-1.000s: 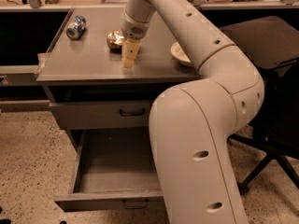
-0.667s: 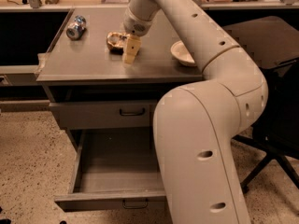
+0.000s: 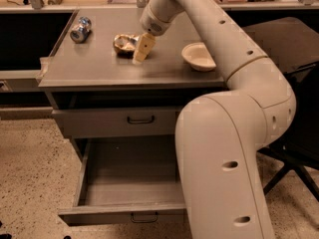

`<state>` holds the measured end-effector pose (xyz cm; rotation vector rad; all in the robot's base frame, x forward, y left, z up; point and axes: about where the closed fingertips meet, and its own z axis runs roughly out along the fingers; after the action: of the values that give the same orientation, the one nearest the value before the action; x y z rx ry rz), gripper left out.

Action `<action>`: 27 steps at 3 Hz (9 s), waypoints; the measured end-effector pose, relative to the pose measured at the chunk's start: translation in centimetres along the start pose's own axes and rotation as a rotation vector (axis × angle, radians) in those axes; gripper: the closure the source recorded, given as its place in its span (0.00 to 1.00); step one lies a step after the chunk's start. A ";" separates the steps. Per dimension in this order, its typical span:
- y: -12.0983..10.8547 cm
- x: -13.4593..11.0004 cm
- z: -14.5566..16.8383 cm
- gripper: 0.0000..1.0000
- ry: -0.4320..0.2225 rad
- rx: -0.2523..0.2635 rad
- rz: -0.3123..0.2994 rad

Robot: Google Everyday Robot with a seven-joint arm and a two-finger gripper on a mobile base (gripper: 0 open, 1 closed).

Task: Place orange can into middle drawer

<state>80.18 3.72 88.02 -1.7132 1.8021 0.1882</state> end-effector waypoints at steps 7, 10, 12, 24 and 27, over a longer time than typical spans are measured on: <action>3.8 -7.4 -7.5 1.00 -0.365 -0.003 0.041; 11.1 -8.5 -11.5 1.00 -0.438 0.009 0.045; 21.8 -7.2 -5.9 1.00 -0.279 -0.142 0.015; 35.1 25.1 33.3 0.62 -0.300 -0.224 0.235; 35.4 25.4 33.7 0.00 -0.303 -0.230 0.225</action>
Offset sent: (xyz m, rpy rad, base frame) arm 0.0479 -0.0039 -0.0204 0.1559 0.1155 -0.1050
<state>59.83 4.47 36.86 -1.5278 1.7911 0.7351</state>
